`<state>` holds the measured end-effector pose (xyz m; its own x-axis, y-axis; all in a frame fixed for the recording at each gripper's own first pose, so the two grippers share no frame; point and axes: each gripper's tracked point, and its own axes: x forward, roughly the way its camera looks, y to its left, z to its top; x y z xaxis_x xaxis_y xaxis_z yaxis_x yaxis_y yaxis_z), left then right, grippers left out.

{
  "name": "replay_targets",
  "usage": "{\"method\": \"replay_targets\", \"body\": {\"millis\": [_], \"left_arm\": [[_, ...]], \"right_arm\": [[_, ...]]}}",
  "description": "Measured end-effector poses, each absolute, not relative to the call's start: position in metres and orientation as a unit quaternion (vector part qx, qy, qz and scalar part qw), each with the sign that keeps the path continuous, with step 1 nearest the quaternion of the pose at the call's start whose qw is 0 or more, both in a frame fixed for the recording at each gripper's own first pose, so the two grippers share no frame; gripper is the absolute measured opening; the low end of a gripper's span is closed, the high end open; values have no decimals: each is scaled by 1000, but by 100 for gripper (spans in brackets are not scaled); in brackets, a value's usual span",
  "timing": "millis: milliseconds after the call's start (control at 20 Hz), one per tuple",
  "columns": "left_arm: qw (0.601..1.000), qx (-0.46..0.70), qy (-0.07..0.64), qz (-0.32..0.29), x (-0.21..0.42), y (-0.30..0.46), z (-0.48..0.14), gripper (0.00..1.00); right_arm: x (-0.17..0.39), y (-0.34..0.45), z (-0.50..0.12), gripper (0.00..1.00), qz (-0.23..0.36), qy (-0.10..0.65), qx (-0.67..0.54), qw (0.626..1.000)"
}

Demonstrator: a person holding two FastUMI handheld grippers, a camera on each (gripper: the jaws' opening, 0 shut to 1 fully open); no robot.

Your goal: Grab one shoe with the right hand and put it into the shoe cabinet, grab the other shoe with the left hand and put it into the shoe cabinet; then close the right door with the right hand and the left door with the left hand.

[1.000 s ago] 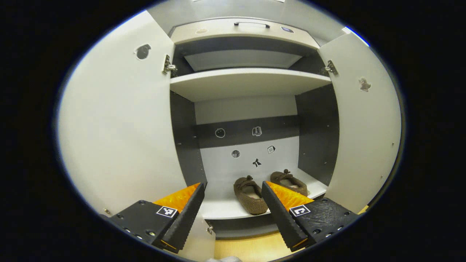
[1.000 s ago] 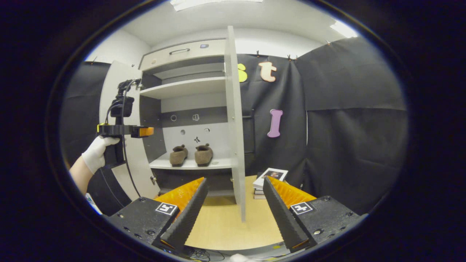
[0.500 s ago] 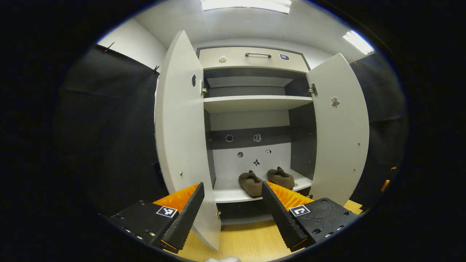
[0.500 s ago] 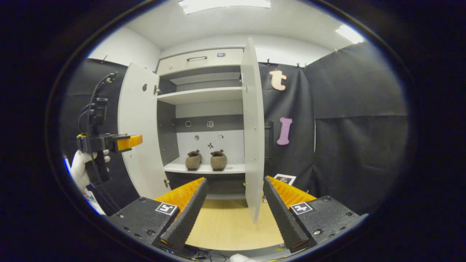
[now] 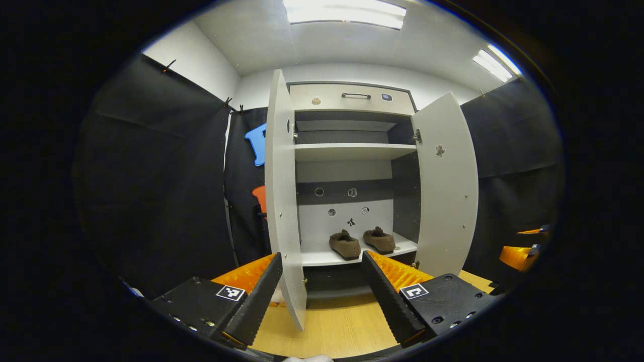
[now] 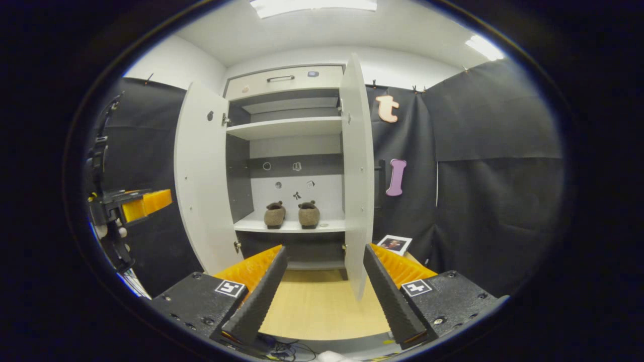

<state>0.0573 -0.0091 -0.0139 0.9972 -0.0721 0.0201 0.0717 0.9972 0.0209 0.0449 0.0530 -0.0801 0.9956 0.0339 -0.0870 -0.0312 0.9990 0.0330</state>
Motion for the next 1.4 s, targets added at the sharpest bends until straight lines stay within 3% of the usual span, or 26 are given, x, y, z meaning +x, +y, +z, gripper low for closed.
{"method": "replay_targets", "body": {"millis": [300, 500, 1000, 1400], "left_arm": [[999, 1, 29, -20, 30, -9, -61, 96], [1000, -5, 28, -12, 32, -13, -58, 96], [999, 21, 29, 6, 62, -60, -57, 96], [998, 20, 37, 53, 83, -76, -60, 96]], "right_arm": [[46, 45, -81, 98, 12, 45, 11, 999], [66, 24, -74, 98, 8, 44, 4, 999], [185, -117, -29, 98, -62, 15, 0, 998], [271, -126, -16, 98, -13, 28, -1, 1000]]}}
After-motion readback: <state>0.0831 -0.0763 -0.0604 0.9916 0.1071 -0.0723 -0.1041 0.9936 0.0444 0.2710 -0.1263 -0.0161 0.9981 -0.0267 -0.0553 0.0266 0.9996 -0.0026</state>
